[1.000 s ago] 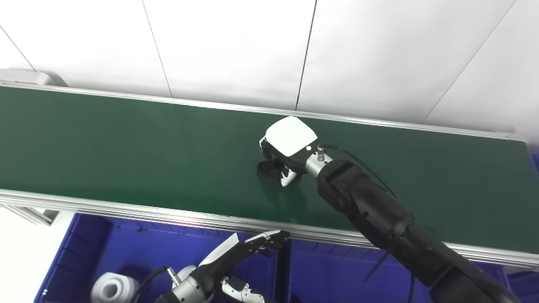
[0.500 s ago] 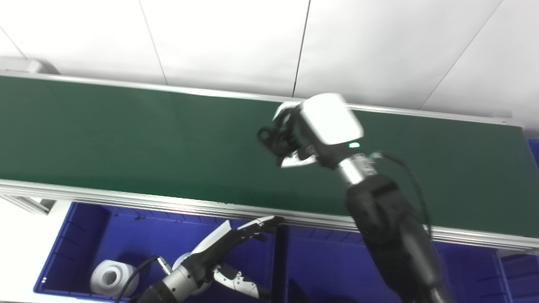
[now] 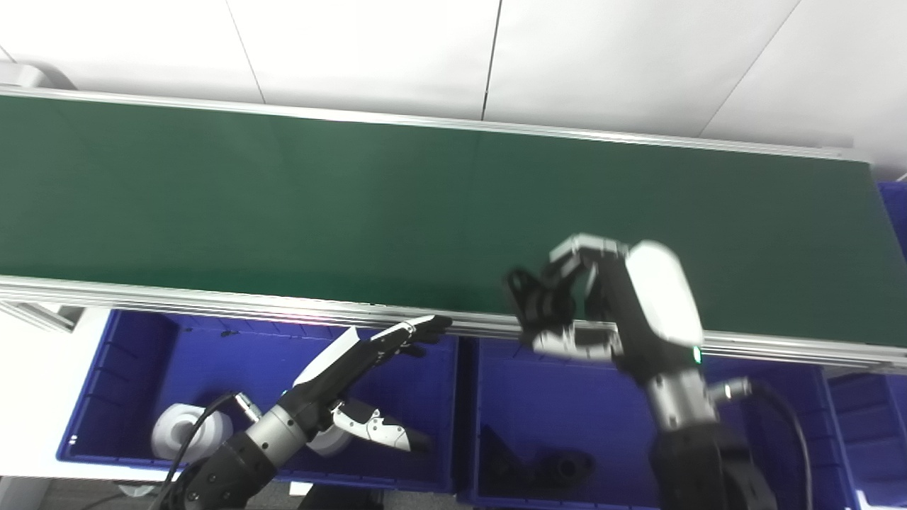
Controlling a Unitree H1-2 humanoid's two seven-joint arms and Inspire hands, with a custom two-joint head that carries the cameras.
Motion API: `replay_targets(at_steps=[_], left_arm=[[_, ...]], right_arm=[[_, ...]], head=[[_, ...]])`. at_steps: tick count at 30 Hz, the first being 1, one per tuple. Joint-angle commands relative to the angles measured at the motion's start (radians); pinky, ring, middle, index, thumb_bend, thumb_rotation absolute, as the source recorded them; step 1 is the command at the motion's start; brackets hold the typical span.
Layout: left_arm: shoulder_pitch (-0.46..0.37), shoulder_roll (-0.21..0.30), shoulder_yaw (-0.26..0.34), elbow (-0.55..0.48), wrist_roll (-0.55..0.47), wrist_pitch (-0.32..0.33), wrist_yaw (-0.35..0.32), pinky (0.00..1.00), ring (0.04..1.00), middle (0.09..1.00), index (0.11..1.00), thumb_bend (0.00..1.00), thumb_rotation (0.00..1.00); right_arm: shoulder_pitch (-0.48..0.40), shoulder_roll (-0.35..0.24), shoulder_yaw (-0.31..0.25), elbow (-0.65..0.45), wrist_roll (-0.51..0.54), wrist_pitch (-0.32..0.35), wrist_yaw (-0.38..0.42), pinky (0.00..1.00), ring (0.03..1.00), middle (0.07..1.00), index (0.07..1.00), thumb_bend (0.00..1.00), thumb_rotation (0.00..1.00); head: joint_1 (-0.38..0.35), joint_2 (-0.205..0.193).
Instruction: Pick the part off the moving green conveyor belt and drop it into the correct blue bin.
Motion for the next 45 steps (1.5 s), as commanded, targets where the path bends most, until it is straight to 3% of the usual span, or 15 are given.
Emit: replay_targets(at_steps=[1,8,11,20,22,23,24,25,27,30,34,35,38,40,45], left_arm=[[-0.003,0.013,0.013,-0.038,-0.024,-0.007,-0.001,0.81,0.877,0.904,0.889,0.90,0.36],[-0.007,0.020,0.028,-0.026,-0.059,-0.014,-0.014,0.81,0.879,0.907,0.891,0.91,0.36],[-0.009,0.026,0.033,-0.023,-0.055,-0.021,-0.016,0.79,0.867,0.902,0.892,0.91,0.37],[-0.012,0.041,0.047,-0.026,-0.065,-0.007,-0.028,0.79,0.864,0.901,0.890,0.90,0.37],[-0.012,0.044,0.050,-0.026,-0.067,-0.005,-0.030,0.79,0.862,0.899,0.890,0.90,0.37],[-0.011,0.046,0.051,-0.027,-0.069,-0.004,-0.030,0.79,0.862,0.899,0.889,0.90,0.38],[-0.011,0.048,0.052,-0.026,-0.070,-0.005,-0.032,0.79,0.862,0.900,0.890,0.90,0.38],[-0.010,0.051,0.053,-0.027,-0.071,-0.003,-0.033,0.79,0.862,0.900,0.890,0.90,0.38],[-0.010,0.053,0.055,-0.024,-0.072,-0.009,-0.034,0.79,0.862,0.901,0.890,0.90,0.37],[-0.010,0.056,0.056,-0.020,-0.081,-0.019,-0.038,0.79,0.865,0.903,0.893,0.89,0.36],[-0.005,0.060,0.057,-0.024,-0.081,-0.019,-0.037,0.78,0.862,0.903,0.891,0.90,0.37],[-0.004,0.061,0.057,-0.025,-0.082,-0.019,-0.038,0.78,0.867,0.906,0.893,0.90,0.37],[0.002,0.062,0.058,-0.023,-0.087,-0.025,-0.038,0.81,0.876,0.907,0.892,0.89,0.36],[0.008,0.065,0.059,-0.029,-0.085,-0.028,-0.037,0.81,0.873,0.908,0.892,0.89,0.36],[0.012,0.074,0.061,-0.028,-0.108,-0.027,-0.044,0.80,0.871,0.908,0.893,0.90,0.37]], right_arm=[[0.027,-0.021,-0.009,0.005,0.021,-0.054,-0.030,0.11,0.167,0.453,0.479,0.52,0.00],[0.073,-0.099,-0.020,0.139,0.093,-0.046,-0.001,0.12,0.183,0.468,0.478,0.52,0.00],[0.054,-0.123,-0.004,0.192,0.086,-0.040,0.016,0.15,0.226,0.402,0.499,0.52,0.00],[-0.033,-0.122,0.031,0.286,0.014,0.077,0.121,0.20,0.263,0.471,0.485,0.53,0.00],[-0.058,-0.136,0.055,0.297,-0.017,0.107,0.183,0.28,0.362,0.481,0.491,0.52,0.00],[-0.072,-0.146,0.070,0.299,-0.035,0.128,0.233,0.47,0.544,0.615,0.553,0.50,0.18],[-0.089,-0.159,0.089,0.298,-0.050,0.148,0.294,0.70,0.741,0.765,0.750,0.52,0.56],[-0.105,-0.172,0.108,0.297,-0.060,0.164,0.349,0.73,0.768,0.786,0.774,0.53,0.61],[-0.125,-0.189,0.131,0.286,-0.066,0.191,0.426,0.93,0.922,0.916,0.899,0.59,0.87],[-0.125,-0.189,0.135,0.261,-0.066,0.214,0.456,0.99,0.989,0.986,0.946,0.64,0.97],[-0.095,-0.171,0.107,0.234,-0.019,0.181,0.387,1.00,1.000,0.998,0.944,0.68,0.90],[-0.084,-0.166,0.098,0.227,0.004,0.161,0.357,0.97,0.976,0.980,0.916,0.68,0.76],[-0.028,-0.143,0.059,0.189,0.106,0.067,0.225,0.89,0.924,0.932,0.872,0.70,0.59],[0.006,-0.124,0.036,0.166,0.181,0.026,0.167,0.84,0.909,0.926,0.876,0.74,0.65],[0.109,-0.043,0.018,0.116,0.373,-0.150,0.003,0.79,0.916,0.942,0.872,0.76,0.56]], head=[[-0.007,0.001],[-0.026,0.003],[-0.041,0.003],[-0.096,0.001],[-0.109,-0.001],[-0.118,-0.003],[-0.123,-0.005],[-0.127,-0.006],[-0.133,-0.005],[-0.142,-0.009],[-0.143,-0.012],[-0.143,-0.013],[-0.137,-0.018],[-0.135,-0.026],[-0.148,-0.021]])
